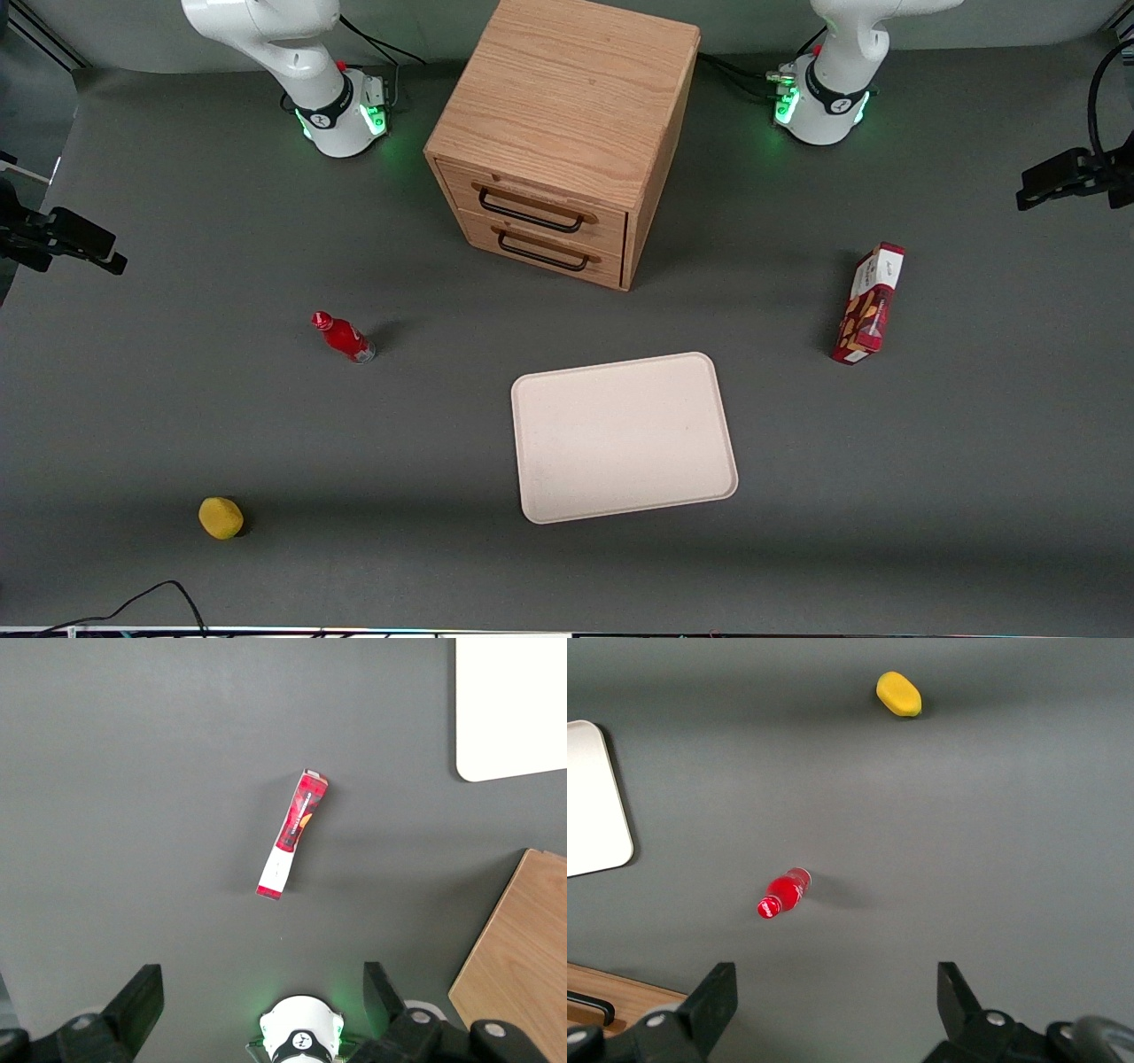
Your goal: Place red cookie box on tray
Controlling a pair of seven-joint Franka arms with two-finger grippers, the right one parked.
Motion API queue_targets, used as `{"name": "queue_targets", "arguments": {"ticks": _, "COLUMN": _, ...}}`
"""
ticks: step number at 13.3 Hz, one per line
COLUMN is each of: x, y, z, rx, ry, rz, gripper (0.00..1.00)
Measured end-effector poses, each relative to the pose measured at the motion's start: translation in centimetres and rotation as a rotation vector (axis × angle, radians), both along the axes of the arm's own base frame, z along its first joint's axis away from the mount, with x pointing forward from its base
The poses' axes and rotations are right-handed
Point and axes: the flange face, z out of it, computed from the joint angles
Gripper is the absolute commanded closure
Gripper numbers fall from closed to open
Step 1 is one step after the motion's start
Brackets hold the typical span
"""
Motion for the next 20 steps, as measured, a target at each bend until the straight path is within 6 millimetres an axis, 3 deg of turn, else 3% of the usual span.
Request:
{"name": "queue_targets", "arguments": {"ticks": 5, "x": 0.1, "y": -0.1, "z": -1.1, "rx": -0.001, "ry": 0.063, "rz": 0.001, "gripper": 0.0}}
{"name": "queue_targets", "arguments": {"ticks": 7, "x": 0.6, "y": -0.1, "z": -4.0, "rx": -0.002, "ry": 0.127, "rz": -0.018, "gripper": 0.0}}
{"name": "queue_targets", "arguments": {"ticks": 9, "x": 1.6, "y": 0.0, "z": -9.9, "rx": -0.025, "ry": 0.178, "rz": -0.137, "gripper": 0.0}}
{"name": "queue_targets", "arguments": {"ticks": 12, "x": 1.9, "y": 1.3, "z": -20.7, "rx": -0.073, "ry": 0.186, "rz": -0.321, "gripper": 0.0}}
{"name": "queue_targets", "arguments": {"ticks": 14, "x": 1.1, "y": 1.7, "z": -27.6, "rx": -0.079, "ry": 0.137, "rz": -0.372, "gripper": 0.0}}
{"name": "queue_targets", "arguments": {"ticks": 17, "x": -2.1, "y": 0.9, "z": -37.3, "rx": -0.068, "ry": 0.024, "rz": -0.409, "gripper": 0.03}}
{"name": "queue_targets", "arguments": {"ticks": 18, "x": -3.4, "y": 0.6, "z": -40.0, "rx": -0.064, "ry": -0.016, "rz": -0.417, "gripper": 0.71}}
{"name": "queue_targets", "arguments": {"ticks": 19, "x": -4.8, "y": 0.5, "z": -42.5, "rx": -0.063, "ry": -0.05, "rz": -0.417, "gripper": 1.0}}
{"name": "queue_targets", "arguments": {"ticks": 20, "x": -5.9, "y": 0.4, "z": -44.2, "rx": -0.063, "ry": -0.07, "rz": -0.409, "gripper": 1.0}}
